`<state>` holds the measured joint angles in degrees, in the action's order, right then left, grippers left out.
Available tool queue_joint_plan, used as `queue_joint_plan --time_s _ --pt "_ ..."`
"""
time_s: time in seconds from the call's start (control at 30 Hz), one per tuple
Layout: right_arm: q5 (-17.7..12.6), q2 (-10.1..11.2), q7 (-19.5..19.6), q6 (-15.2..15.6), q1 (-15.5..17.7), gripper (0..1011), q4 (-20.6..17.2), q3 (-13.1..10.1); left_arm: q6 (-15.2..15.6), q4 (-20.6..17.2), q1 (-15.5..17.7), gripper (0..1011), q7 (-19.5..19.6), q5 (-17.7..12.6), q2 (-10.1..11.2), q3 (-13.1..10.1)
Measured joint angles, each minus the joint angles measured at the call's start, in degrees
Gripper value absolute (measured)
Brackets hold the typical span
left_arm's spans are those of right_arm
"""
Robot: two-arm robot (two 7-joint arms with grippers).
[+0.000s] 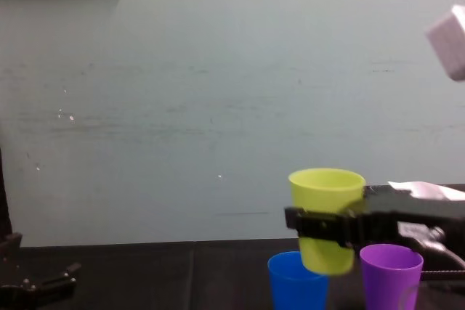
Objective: Stack the three plastic cups sequentially using one hand.
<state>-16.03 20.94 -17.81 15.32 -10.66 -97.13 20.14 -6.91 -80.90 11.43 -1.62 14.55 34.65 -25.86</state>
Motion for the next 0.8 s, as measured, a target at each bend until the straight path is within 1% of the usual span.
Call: queue_joint_plan --time_s 0.03,0.1,0.17,0.3,0.5,0.8 --pt "0.3 -0.6 0.2 0.4 -1.0 734 0.5 0.4 0.0 0.0 0.0 1011 0.0 0.0 0.0 0.0" --pt "0.5 -0.9 0.3 0.7 -1.5 734 0.9 0.6 0.0 0.0 0.0 1011 0.0 0.0 0.0 0.0" --pt "0.5 -2.4 0.5 1.6 -3.4 734 2.5 1.1 0.0 0.0 0.0 1011 0.0 0.0 0.0 0.0" --pt "0.6 -3.9 0.8 1.9 -5.1 734 4.6 1.8 0.0 0.0 0.0 1011 0.0 0.0 0.0 0.0" --pt "1.6 -5.4 1.1 1.4 -6.5 734 7.6 2.8 0.0 0.0 0.0 1012 0.0 0.0 0.0 0.0" --pt "2.5 -7.0 1.6 0.0 -7.5 734 10.7 2.8 0.0 0.0 0.0 1011 0.0 0.0 0.0 0.0"
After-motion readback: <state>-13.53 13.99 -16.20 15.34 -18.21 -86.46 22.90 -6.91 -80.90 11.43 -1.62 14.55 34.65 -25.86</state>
